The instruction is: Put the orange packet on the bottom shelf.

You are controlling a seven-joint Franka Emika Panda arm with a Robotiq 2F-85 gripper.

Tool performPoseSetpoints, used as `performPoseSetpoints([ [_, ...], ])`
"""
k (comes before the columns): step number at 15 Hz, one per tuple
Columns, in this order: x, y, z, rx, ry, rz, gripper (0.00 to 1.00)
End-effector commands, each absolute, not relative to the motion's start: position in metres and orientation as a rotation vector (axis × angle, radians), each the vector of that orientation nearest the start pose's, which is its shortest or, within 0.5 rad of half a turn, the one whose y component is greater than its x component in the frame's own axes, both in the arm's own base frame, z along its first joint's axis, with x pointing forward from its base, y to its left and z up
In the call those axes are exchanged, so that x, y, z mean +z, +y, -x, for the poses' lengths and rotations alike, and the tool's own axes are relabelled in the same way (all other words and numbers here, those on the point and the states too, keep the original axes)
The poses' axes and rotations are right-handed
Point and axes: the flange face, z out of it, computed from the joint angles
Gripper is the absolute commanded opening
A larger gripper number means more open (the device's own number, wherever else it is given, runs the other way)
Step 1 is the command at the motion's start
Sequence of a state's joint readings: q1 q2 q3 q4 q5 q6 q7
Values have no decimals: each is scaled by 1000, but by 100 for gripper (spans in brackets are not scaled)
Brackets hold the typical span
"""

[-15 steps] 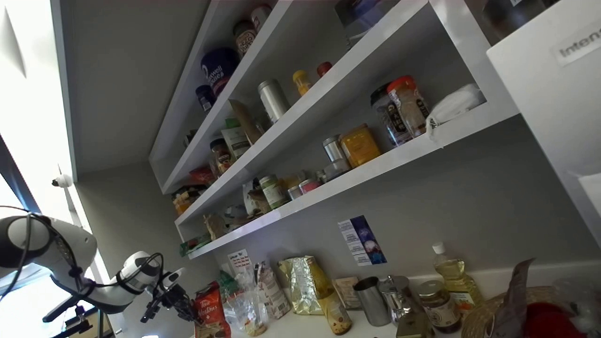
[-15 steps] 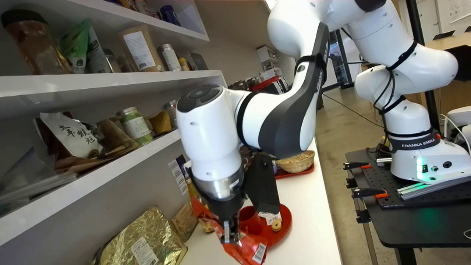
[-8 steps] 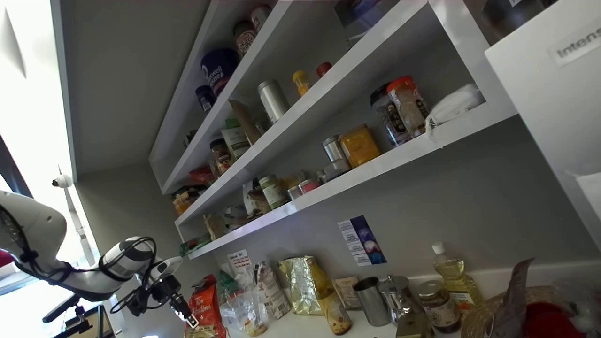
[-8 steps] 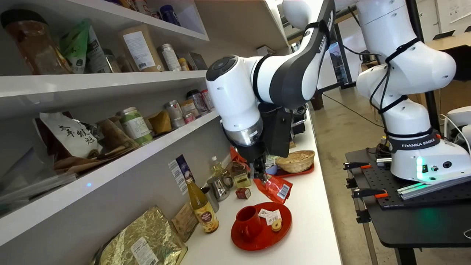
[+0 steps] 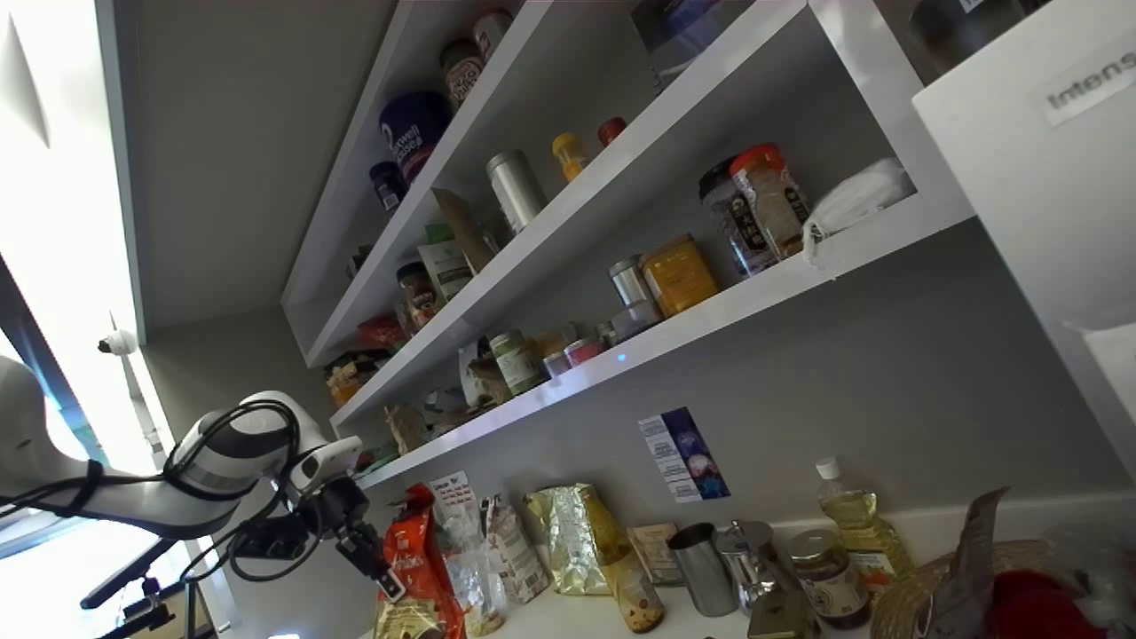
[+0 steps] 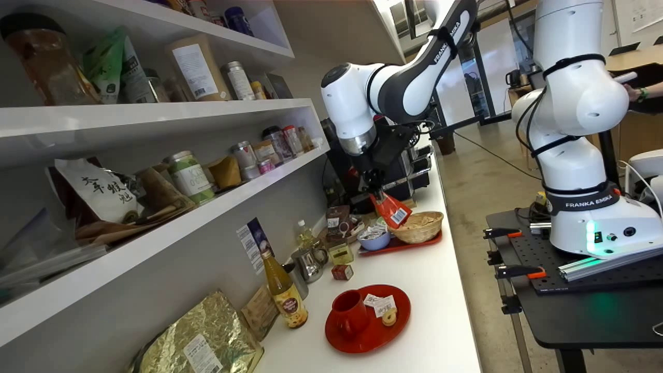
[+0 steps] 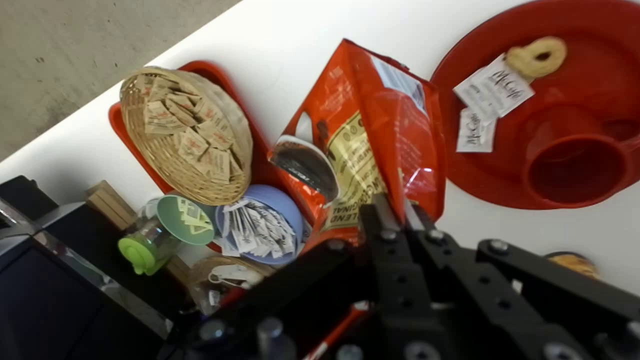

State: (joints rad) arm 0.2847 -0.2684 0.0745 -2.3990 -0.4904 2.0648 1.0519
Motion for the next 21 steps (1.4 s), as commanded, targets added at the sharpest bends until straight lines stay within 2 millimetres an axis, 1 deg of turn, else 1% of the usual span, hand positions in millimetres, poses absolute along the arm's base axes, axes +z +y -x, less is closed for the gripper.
performPoseSetpoints([
  [1, 444, 43, -428, -484, 856, 3378, 2],
  [5, 479, -77, -441, -464, 924, 3355, 2],
  [8, 508, -164, -449, -454, 885, 3363, 2],
  [10, 531, -213, -459, -471, 833, 3370, 2],
  [11, 542, -232, -466, -480, 792, 3380, 2],
  [12, 553, -248, -474, -478, 744, 3386, 2],
  [13, 562, -259, -484, -486, 682, 3395, 2],
  [15, 576, -277, -505, -501, 574, 3407, 2],
  [18, 597, -291, -538, -547, 413, 3427, 2],
  [21, 616, -294, -570, -605, 273, 3436, 2],
])
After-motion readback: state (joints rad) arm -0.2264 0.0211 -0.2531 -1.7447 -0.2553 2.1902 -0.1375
